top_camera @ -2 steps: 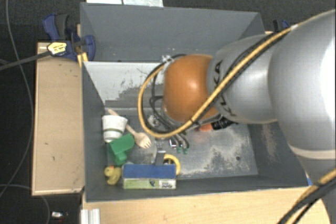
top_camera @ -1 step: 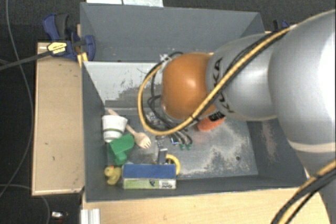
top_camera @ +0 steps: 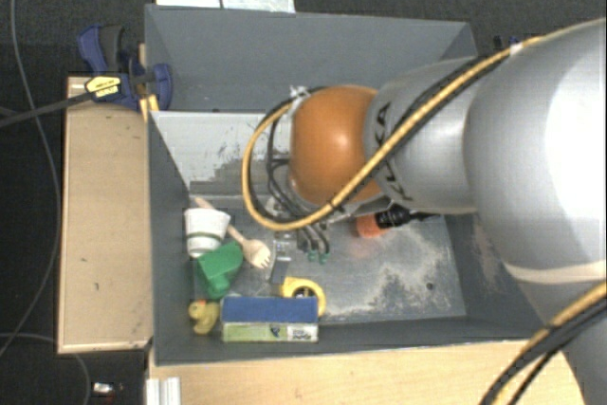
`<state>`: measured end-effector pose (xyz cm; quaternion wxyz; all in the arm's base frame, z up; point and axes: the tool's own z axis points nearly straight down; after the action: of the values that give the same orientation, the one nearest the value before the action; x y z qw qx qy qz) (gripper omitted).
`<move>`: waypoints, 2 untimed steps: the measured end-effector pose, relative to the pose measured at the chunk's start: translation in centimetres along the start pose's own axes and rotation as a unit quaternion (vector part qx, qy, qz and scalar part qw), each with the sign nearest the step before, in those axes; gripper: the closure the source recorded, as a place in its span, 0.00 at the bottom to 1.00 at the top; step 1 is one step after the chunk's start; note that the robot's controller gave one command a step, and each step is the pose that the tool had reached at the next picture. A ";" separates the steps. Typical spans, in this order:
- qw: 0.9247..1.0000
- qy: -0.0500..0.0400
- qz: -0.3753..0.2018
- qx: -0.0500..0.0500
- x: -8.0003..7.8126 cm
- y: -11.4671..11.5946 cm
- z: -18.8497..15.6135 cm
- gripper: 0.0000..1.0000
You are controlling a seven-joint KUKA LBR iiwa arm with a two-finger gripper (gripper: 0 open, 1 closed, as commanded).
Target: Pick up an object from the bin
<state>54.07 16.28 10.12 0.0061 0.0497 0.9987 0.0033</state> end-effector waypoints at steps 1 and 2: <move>0.997 0.001 -0.074 0.004 -3.6 5.5 2.2 0.00; 1.000 -0.001 0.011 0.002 -4.1 7.0 3.2 1.00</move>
Offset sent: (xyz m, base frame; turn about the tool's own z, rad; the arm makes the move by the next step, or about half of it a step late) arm 0.0479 0.0667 -0.0312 0.0247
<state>58.92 22.89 7.07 0.0065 0.0611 0.9981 0.0017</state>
